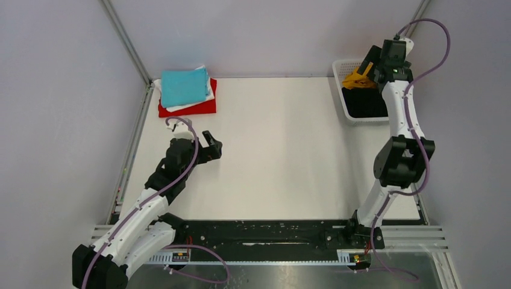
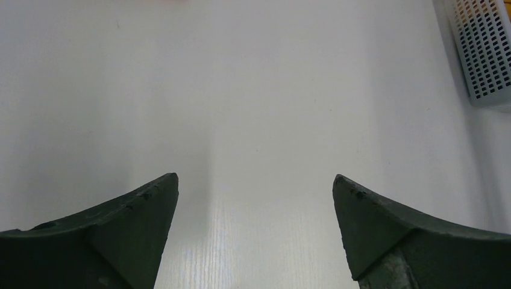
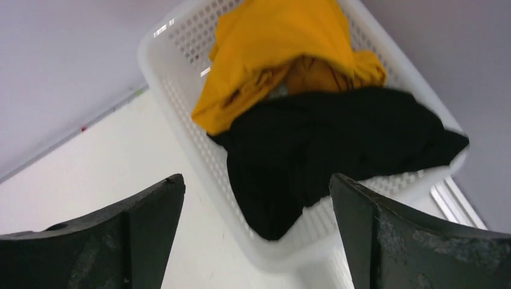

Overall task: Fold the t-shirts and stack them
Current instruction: Grab crumpled tshirt from bin with the right arm

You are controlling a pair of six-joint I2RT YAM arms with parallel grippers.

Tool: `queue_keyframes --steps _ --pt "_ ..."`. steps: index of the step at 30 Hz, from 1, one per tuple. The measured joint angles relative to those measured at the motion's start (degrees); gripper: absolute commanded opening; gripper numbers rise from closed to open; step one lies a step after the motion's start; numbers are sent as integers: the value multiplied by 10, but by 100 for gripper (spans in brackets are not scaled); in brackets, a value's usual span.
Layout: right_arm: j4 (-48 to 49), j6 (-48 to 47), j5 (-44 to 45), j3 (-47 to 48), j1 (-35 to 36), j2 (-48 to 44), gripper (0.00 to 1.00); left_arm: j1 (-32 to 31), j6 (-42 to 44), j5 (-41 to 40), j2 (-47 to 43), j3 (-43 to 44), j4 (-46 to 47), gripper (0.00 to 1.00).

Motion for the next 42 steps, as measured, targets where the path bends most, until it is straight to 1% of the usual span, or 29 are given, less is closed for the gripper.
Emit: queue_keyframes --steps 8,9,12,14,16,17,19,20,23,24,27,33,36,39,42 --pt "-61 -30 28 259 -11 229 99 0 6 -4 13 0 6 99" --pt "-66 -37 31 311 -12 271 98 0 7 -5 13 0 5 99" --pt "-71 -50 30 414 -13 362 94 0 9 -7 16 0 6 99" --pt "-65 -57 25 439 -14 400 90 0 10 -12 19 0 6 99" --pt "-61 -61 15 435 -15 419 87 0 11 -16 25 1 6 99" --pt "-57 -63 9 427 -15 425 83 0 11 -17 28 1 6 99" --pt "-50 -64 -4 419 -16 436 71 0 12 -20 37 2 5 99" --pt "-45 -65 -10 419 -16 441 62 0 13 -21 41 2 5 99" --pt "-33 -66 -31 419 -17 452 29 0 13 -26 47 5 2 99" --pt "-28 -68 -35 419 -17 453 20 0 13 -26 47 5 2 99" --pt "-8 -61 -48 419 -17 453 0 0 13 -28 47 5 1 99" --pt "14 -52 -77 419 -17 448 0 0 13 -28 43 5 1 99" --pt "8 -42 -105 412 -18 418 0 0 12 -26 29 5 -2 99" --pt "-2 -24 -147 374 -18 342 0 0 12 -20 3 5 -4 99" --pt "-18 -4 -201 334 -16 227 0 0 8 -10 -32 5 -3 99"
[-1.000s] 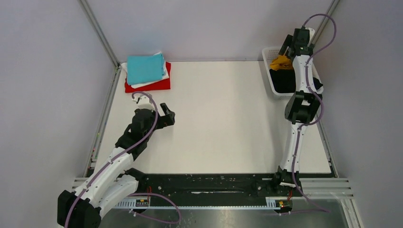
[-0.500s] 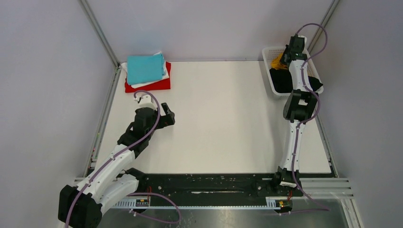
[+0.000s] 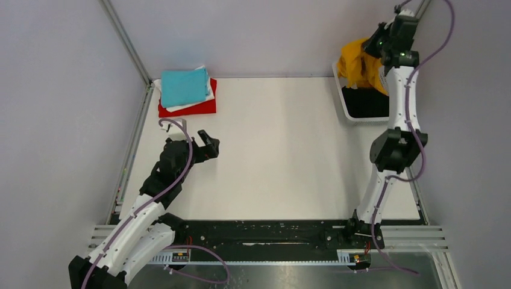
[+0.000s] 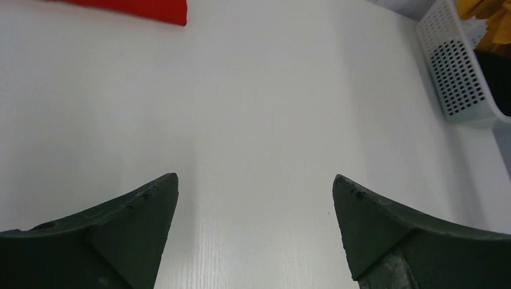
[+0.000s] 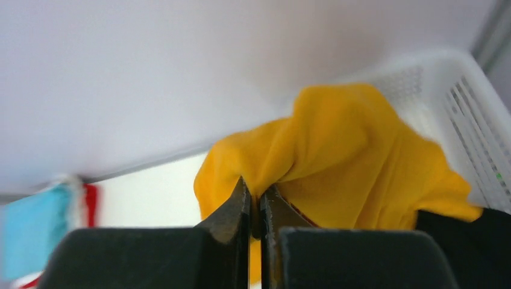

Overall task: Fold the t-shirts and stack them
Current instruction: Grab crumpled tshirt from bin with the right arm, then move the tshirt to the center of the board

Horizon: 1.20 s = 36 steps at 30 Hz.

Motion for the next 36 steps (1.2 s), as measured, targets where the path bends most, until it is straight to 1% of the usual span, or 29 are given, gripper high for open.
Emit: queue_keyframes --steps 3,5,9,12,15,17,18,20,21,22,23,25,27,30,31,32,33,34,36 --pt "-5 10 -54 -13 14 -117 0 0 -8 8 -26 0 -2 99" --pt "-6 11 -87 -16 40 -195 0 0 -14 12 -37 0 -7 99" --pt "-9 11 -159 -37 130 -324 0 0 -37 9 -63 0 -31 99" --pt "-14 12 -217 -67 194 -380 0 0 -52 2 -81 5 -70 99" --pt "-14 16 -271 -120 237 -411 0 0 -64 -8 -97 17 -106 99" --pt "0 17 -305 -194 261 -430 0 0 -73 -14 -114 20 -121 99" --pt "22 18 -320 -249 270 -445 0 0 -77 -18 -123 21 -132 99" --pt "62 23 -340 -380 282 -468 0 0 -86 -25 -141 22 -146 99" --pt "90 24 -343 -468 287 -482 1 0 -89 -27 -146 22 -151 99" --pt "98 26 -339 -526 288 -488 12 0 -93 -30 -150 22 -157 99" --pt "112 24 -328 -601 288 -493 30 0 -97 -31 -152 22 -163 99" --pt "117 24 -289 -698 288 -492 55 0 -103 -30 -150 21 -168 99" --pt "108 15 -219 -770 288 -487 73 0 -109 -24 -145 16 -166 99" --pt "75 10 -109 -789 288 -468 86 0 -119 5 -116 -4 -156 99" --pt "66 6 -67 -787 288 -464 87 0 -121 19 -101 -13 -150 99" --pt "61 7 -47 -786 287 -463 91 0 -122 34 -86 -23 -142 99" --pt "54 7 -9 -786 288 -465 97 0 -125 59 -69 -37 -130 99" --pt "50 10 9 -787 288 -469 99 0 -126 77 -58 -46 -123 99" --pt "51 23 50 -802 288 -495 99 -5 -127 121 -31 -71 -106 99"
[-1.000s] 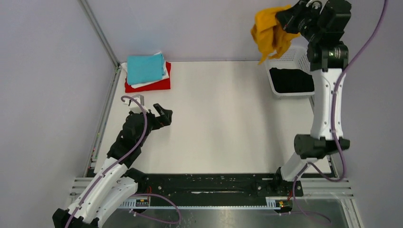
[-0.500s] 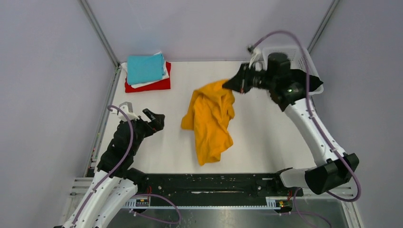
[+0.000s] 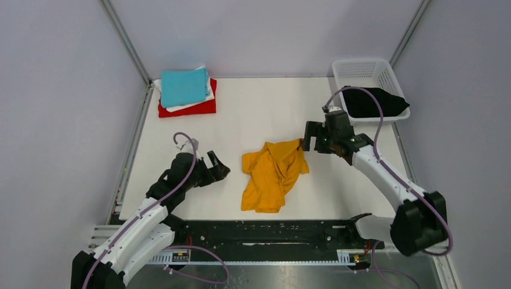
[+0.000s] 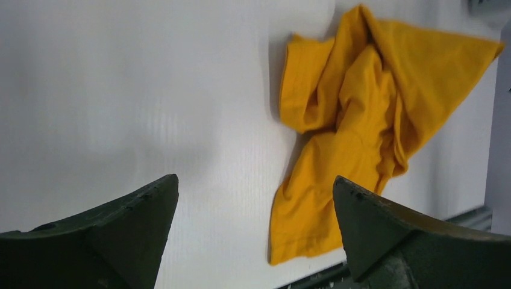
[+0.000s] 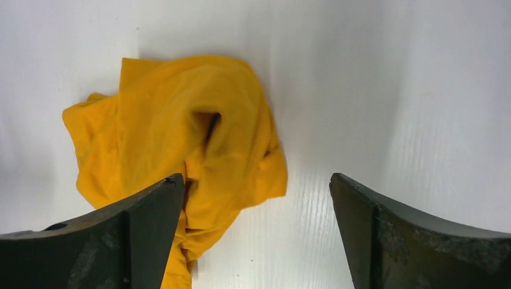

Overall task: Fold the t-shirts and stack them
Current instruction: Move the tshirt to the center of the board, then flatten out the tshirt

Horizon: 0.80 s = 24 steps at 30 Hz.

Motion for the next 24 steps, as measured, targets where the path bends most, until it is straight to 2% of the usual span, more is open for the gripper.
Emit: queue_keyframes --steps 5,8,11,14,18,24 --pt "11 43 47 -110 18 -158 99 -56 -5 42 30 -33 16 99" --pt "11 54 47 -148 86 -225 98 -74 -15 42 38 -47 21 99" --pt "23 55 45 -153 198 -225 98 -75 -29 20 41 -52 11 99" --pt "31 54 45 -131 302 -155 95 -75 -49 -29 37 -52 -8 99" --pt "22 52 56 -27 403 23 92 -75 -75 -98 25 -49 -51 99" --pt "3 49 92 153 490 233 86 -75 -113 -190 -14 -45 -101 99"
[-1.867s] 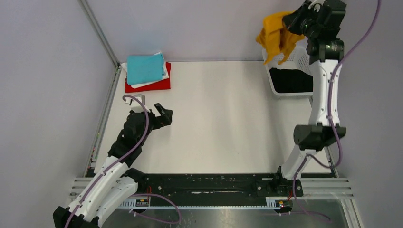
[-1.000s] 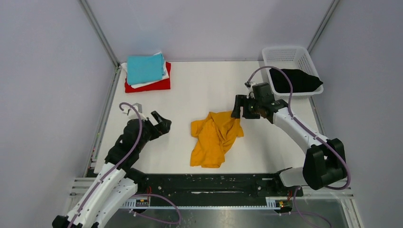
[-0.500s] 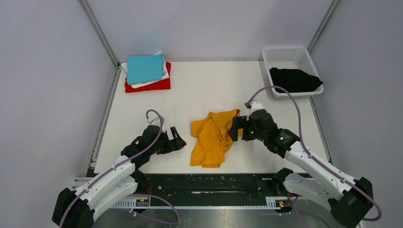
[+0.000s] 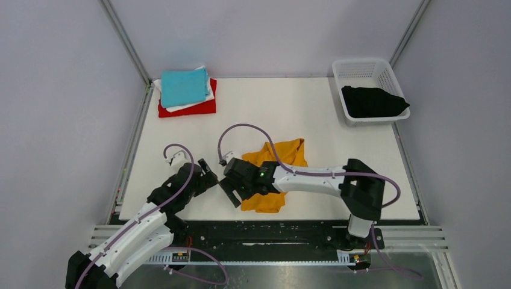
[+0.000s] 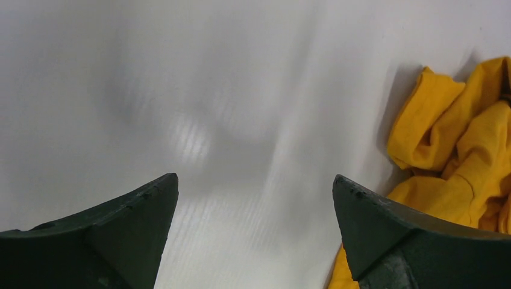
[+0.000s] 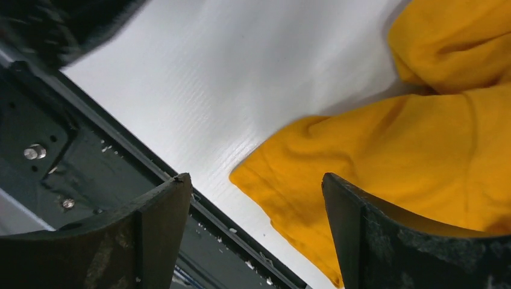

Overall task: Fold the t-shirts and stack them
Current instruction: Flatten out the tshirt

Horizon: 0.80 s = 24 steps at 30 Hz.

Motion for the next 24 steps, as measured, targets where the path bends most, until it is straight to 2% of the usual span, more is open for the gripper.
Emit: queue_keyframes --steps 6,17,24 --pt "-46 0 24 30 12 81 78 1 -32 -58 -33 0 -40 99" --pt "-71 8 24 32 11 116 68 2 -54 -87 -45 0 -60 99" --pt "-79 1 36 66 11 141 25 2 -53 -88 -40 0 -60 99"
